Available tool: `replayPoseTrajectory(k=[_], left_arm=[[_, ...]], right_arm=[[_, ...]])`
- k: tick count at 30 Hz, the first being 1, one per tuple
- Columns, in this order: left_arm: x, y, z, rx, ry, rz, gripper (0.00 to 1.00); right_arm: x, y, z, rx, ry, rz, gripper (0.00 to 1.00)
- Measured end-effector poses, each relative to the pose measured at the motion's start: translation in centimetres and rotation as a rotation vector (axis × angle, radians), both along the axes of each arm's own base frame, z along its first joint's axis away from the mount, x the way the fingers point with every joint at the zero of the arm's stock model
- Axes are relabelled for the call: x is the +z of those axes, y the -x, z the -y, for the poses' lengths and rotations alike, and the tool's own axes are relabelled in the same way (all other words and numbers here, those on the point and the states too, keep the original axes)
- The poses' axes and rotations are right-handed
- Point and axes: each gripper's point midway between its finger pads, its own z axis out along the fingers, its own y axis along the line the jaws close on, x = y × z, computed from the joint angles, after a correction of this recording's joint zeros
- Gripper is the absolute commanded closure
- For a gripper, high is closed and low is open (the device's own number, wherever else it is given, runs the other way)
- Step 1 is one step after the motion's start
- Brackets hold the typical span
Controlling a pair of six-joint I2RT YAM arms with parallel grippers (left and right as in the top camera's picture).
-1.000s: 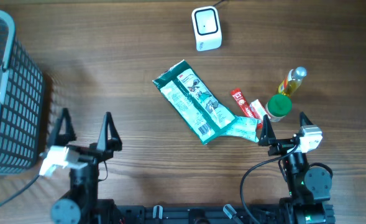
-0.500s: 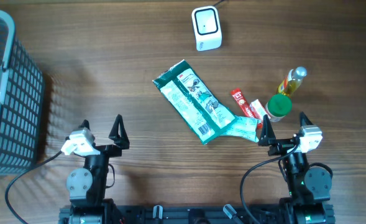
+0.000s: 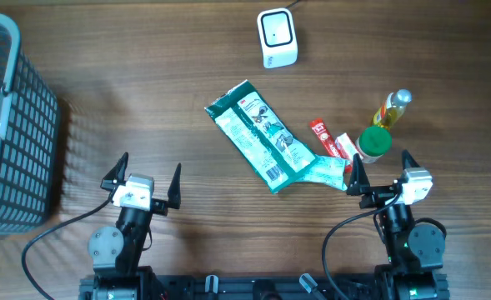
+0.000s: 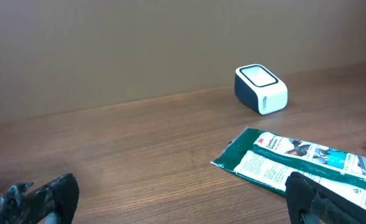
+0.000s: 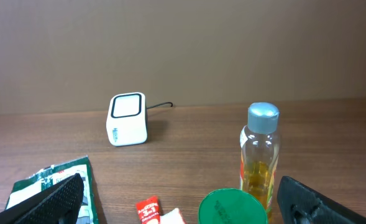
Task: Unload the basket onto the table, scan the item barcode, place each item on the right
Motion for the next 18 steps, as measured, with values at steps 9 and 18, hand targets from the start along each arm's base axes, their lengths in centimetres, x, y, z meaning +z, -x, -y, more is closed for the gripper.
replayPoseTrajectory(k=[9, 18], left_arm=[[0.0, 0.0, 0.0, -0.001, -0.013, 0.003, 0.0], [0.0, 0.0, 0.0, -0.001, -0.014, 0.003, 0.0]], right_arm=[[0.0, 0.0, 0.0, 0.0, 0.0, 0.0, 0.01], [0.0, 0.0, 0.0, 0.0, 0.0, 0.0, 0.0]])
